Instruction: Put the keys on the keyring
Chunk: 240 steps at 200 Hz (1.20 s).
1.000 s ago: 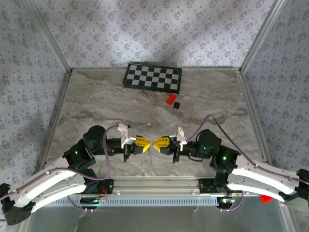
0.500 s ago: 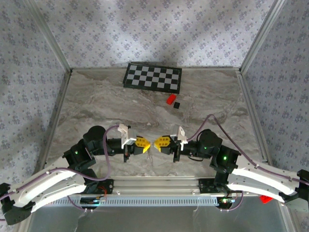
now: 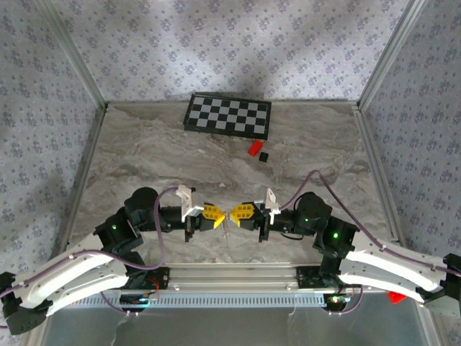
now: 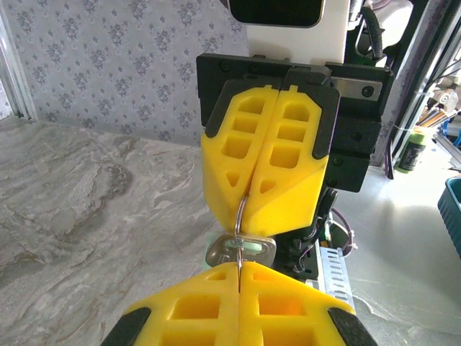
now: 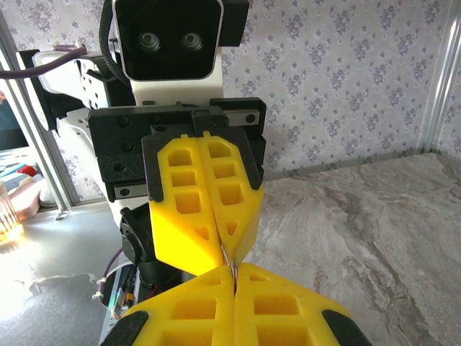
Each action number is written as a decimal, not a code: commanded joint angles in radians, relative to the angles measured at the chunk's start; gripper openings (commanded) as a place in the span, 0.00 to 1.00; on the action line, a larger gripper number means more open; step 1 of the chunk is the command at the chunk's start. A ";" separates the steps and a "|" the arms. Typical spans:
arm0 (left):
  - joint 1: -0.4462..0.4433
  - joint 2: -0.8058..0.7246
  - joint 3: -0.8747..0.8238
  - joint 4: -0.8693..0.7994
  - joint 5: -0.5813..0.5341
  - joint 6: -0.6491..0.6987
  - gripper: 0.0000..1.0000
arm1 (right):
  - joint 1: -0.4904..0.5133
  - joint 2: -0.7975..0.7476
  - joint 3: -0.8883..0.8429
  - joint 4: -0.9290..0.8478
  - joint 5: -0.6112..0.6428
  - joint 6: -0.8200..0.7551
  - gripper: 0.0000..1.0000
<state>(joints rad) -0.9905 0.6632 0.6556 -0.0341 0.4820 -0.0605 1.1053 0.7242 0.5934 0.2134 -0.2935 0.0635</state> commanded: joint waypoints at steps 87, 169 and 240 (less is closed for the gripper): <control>-0.007 0.000 0.049 0.016 -0.002 0.020 0.00 | -0.013 0.005 0.001 0.015 -0.064 0.021 0.00; -0.007 0.007 0.056 0.013 0.000 0.023 0.00 | -0.018 -0.011 0.005 0.003 -0.059 0.021 0.00; -0.013 -0.001 0.053 0.010 0.001 0.022 0.00 | -0.018 -0.006 -0.003 0.011 -0.046 0.016 0.00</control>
<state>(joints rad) -0.9913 0.6750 0.6651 -0.0505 0.4820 -0.0521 1.0924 0.7227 0.5934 0.2073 -0.3305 0.0639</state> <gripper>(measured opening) 0.047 0.050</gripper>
